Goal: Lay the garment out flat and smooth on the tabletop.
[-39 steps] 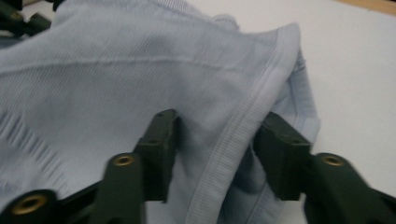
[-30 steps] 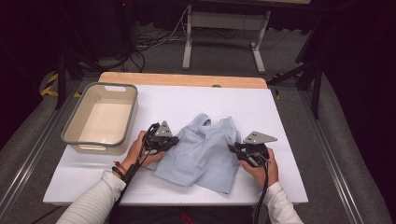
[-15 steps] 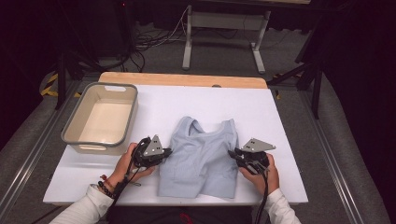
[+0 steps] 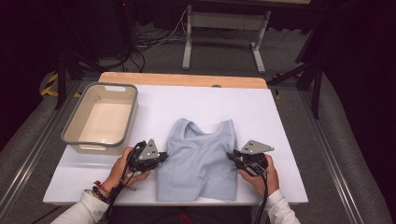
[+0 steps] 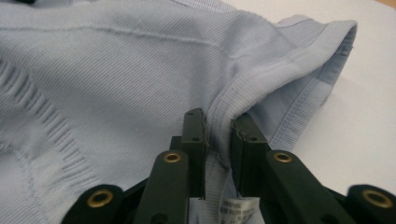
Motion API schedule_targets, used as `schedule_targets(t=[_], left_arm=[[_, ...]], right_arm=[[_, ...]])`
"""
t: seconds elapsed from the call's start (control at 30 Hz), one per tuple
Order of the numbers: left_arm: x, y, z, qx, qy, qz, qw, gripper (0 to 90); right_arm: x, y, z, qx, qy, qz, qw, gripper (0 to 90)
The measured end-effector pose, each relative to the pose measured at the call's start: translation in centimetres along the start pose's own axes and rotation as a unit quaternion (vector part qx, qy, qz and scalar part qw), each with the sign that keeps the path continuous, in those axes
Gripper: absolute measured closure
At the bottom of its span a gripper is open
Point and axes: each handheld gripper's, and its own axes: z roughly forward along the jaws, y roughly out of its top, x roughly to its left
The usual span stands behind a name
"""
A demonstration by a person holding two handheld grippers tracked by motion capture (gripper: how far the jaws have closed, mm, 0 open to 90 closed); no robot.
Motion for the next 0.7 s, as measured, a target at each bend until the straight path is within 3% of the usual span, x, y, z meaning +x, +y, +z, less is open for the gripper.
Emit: schedule_targets(t=[0.13,0.17,0.23,0.33,0.4,0.53,0.6,0.67,0.7], left_arm=[[0.1,0.0,-0.1,-0.028,0.015,-0.010,0.9994,83.8],[0.1,0.0,-0.1,-0.028,0.015,-0.010,0.9994,81.2],[0.6,0.7,-0.3,-0.054,0.020,-0.014,0.9983,77.5],[1.3,1.7,-0.7,-0.084,0.020,-0.024,0.9960,70.9],[1.7,2.3,-0.8,-0.092,0.022,-0.032,0.9950,67.2],[2.6,3.9,-0.3,-0.096,0.029,-0.038,0.9942,59.5],[3.4,4.8,0.5,-0.087,0.035,-0.057,0.9940,51.0],[4.2,5.4,1.3,-0.081,0.020,-0.074,0.9938,46.7],[4.7,5.9,1.9,-0.074,0.028,-0.077,0.9939,45.4]], right_arm=[[0.0,0.4,0.4,0.019,0.010,-0.013,0.9997,63.2],[-0.1,0.5,0.3,0.014,0.015,-0.009,0.9997,58.3],[-0.2,0.7,0.2,0.007,0.016,-0.002,0.9998,49.9],[-0.6,1.2,-0.3,-0.008,0.012,0.004,0.9999,42.0],[-1.0,1.7,-0.9,-0.023,0.005,0.010,0.9997,39.3],[-2.1,2.6,-1.6,-0.053,0.004,0.036,0.9979,36.7],[-2.5,3.5,-1.7,-0.063,0.002,0.042,0.9971,36.8],[-3.0,4.5,-1.4,-0.068,-0.001,0.047,0.9966,37.2],[-3.2,4.9,-1.3,-0.071,-0.001,0.050,0.9962,37.5]])
